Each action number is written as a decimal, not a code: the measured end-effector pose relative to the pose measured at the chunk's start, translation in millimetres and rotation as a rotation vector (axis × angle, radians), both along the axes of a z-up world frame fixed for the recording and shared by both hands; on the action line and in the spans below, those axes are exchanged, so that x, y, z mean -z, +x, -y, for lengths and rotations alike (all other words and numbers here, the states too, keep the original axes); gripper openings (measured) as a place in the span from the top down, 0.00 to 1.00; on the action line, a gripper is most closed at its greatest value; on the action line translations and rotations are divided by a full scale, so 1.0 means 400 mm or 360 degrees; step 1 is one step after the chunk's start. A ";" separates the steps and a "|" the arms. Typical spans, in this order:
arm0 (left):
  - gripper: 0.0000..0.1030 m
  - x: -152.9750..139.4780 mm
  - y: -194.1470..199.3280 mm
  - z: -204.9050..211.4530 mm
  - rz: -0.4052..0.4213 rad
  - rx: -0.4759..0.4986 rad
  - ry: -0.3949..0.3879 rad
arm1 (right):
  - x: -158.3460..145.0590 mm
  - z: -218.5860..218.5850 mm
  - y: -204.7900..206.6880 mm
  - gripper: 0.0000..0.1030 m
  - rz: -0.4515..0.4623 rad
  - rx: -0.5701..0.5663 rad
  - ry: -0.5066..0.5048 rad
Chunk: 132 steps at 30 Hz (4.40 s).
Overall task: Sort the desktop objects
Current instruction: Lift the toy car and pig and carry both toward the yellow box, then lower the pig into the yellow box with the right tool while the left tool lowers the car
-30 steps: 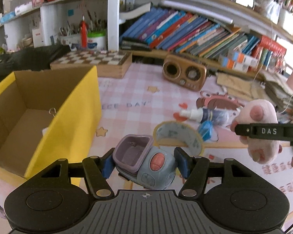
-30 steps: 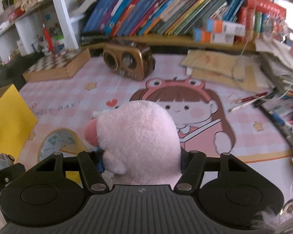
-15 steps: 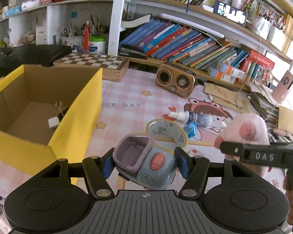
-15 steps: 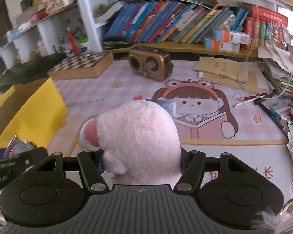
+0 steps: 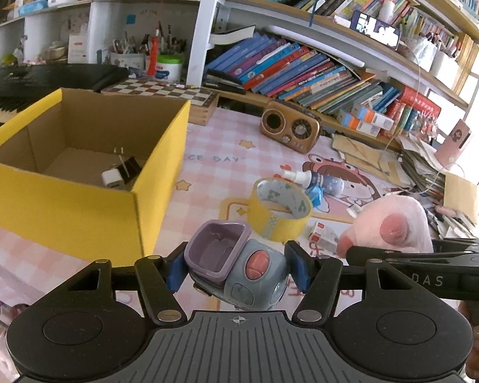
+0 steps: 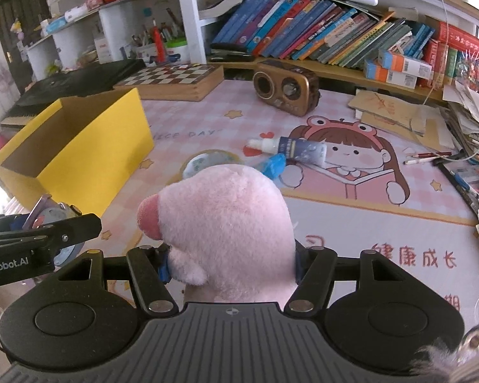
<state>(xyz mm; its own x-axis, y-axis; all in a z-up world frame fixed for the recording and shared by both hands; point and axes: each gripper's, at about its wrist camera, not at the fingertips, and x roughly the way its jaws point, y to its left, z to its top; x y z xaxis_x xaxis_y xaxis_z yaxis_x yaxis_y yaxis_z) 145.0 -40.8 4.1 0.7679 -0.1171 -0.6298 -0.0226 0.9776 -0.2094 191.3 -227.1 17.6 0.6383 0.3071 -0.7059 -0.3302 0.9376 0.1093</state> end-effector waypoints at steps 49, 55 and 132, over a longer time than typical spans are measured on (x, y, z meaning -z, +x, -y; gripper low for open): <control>0.39 -0.004 -0.402 -0.352 -0.0013 -0.0088 0.0000 | 0.013 -0.379 -0.417 0.40 -0.0098 -0.0179 0.0061; 0.39 -0.006 -0.416 -0.363 -0.0005 -0.0116 -0.0007 | 0.014 -0.404 -0.428 0.40 -0.0104 -0.0238 0.0045; 0.39 -0.060 0.193 -0.449 0.0147 -0.0379 0.0325 | -0.180 -0.644 0.264 0.40 0.0348 -0.0574 0.0149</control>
